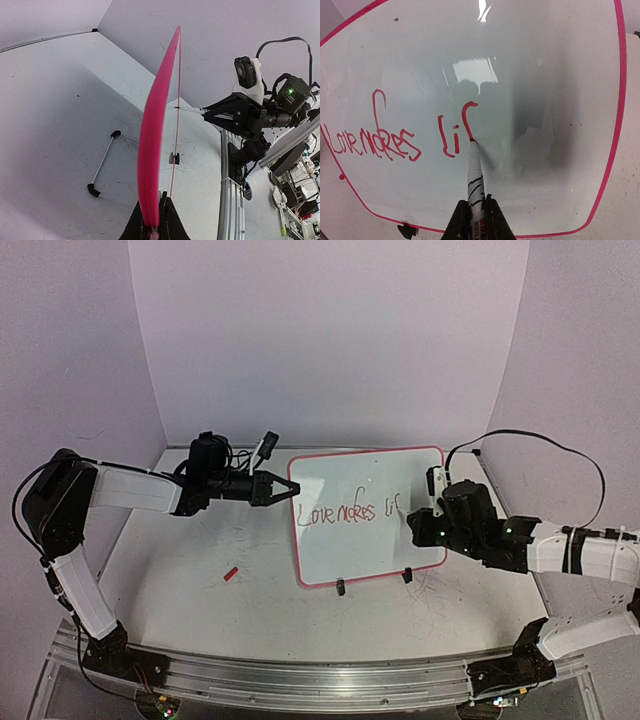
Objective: Write a sentence on the whiteboard
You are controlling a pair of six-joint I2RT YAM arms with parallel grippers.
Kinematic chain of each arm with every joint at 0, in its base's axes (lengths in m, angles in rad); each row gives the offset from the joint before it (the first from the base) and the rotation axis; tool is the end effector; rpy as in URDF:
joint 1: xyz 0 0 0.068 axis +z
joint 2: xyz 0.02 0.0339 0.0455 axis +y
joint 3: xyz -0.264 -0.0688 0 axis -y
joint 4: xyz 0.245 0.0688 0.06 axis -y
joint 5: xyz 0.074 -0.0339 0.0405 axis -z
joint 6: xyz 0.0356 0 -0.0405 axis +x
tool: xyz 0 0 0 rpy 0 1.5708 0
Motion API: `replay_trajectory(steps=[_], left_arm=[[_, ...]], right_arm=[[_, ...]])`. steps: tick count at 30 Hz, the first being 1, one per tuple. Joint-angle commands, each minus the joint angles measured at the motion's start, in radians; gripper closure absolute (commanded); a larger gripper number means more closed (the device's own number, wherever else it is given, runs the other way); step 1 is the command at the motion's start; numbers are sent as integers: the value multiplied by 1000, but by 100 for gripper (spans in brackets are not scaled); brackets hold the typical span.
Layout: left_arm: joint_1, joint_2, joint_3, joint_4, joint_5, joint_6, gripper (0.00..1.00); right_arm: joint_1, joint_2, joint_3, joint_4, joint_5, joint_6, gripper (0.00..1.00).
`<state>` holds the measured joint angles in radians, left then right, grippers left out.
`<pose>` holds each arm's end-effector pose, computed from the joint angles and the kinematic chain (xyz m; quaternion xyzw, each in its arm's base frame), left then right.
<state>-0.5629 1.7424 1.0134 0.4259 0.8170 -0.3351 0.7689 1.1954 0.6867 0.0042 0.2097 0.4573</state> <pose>0.3089 -0.2256 0.2258 0.3178 0.7079 -0.5243 0.3507 0.1932 0.1766 0.2396 -0.0804 0.8544 0.2171 0.4653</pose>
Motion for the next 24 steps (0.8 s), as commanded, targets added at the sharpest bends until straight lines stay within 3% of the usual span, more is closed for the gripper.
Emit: replay_trajectory(steps=[1, 24], left_arm=[[-2, 19, 6, -76, -91, 93, 100], [-2, 2, -2, -78, -98, 89, 100]], right_arm=[[-1, -22, -39, -74, -7, 31, 100], [19, -45, 17, 14, -28, 18, 100]])
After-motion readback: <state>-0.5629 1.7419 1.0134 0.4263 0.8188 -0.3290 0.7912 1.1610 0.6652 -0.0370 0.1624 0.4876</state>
